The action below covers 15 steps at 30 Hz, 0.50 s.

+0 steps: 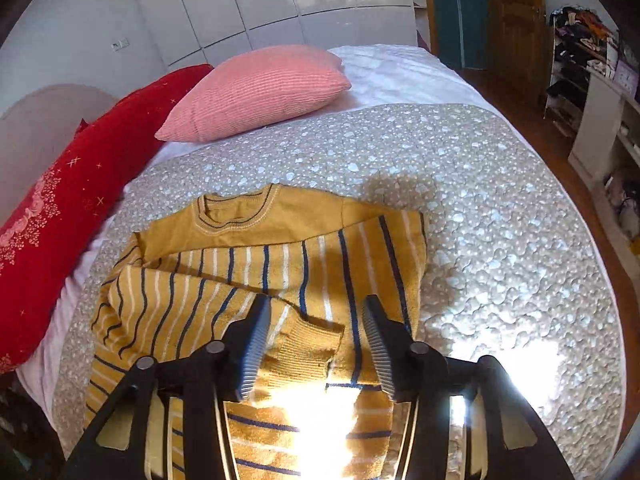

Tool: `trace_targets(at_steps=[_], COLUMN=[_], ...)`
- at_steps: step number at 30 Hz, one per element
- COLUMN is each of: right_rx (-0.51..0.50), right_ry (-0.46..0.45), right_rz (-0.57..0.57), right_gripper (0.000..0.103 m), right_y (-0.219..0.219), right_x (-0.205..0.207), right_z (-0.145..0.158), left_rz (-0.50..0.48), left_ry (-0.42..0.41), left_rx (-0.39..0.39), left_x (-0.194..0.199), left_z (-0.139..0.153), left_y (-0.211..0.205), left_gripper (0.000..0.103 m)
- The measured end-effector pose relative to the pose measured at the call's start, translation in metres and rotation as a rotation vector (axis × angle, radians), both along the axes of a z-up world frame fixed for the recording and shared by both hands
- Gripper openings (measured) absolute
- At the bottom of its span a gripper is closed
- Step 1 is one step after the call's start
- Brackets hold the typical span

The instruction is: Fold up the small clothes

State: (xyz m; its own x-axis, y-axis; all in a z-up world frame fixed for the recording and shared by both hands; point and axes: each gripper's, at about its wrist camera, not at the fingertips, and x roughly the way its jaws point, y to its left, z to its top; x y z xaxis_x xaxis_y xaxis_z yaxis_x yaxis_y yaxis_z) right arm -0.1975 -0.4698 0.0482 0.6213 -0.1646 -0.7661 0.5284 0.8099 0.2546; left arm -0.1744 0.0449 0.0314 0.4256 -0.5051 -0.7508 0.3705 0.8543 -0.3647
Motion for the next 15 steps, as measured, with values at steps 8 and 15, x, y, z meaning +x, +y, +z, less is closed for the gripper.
trace_targets(at_steps=[8, 15], right_rx=[-0.012, -0.127], right_ry=[0.146, 0.080], right_rz=[0.081, 0.066], right_gripper=[0.017, 0.012], right_y=[0.029, 0.023], right_x=[0.023, 0.014], right_z=[-0.069, -0.028], left_rz=[-0.064, -0.048], left_ry=[-0.019, -0.009], left_rx=[0.058, 0.072], left_x=[-0.010, 0.004], left_z=[0.000, -0.008], left_y=[-0.031, -0.031], left_gripper=[0.075, 0.075])
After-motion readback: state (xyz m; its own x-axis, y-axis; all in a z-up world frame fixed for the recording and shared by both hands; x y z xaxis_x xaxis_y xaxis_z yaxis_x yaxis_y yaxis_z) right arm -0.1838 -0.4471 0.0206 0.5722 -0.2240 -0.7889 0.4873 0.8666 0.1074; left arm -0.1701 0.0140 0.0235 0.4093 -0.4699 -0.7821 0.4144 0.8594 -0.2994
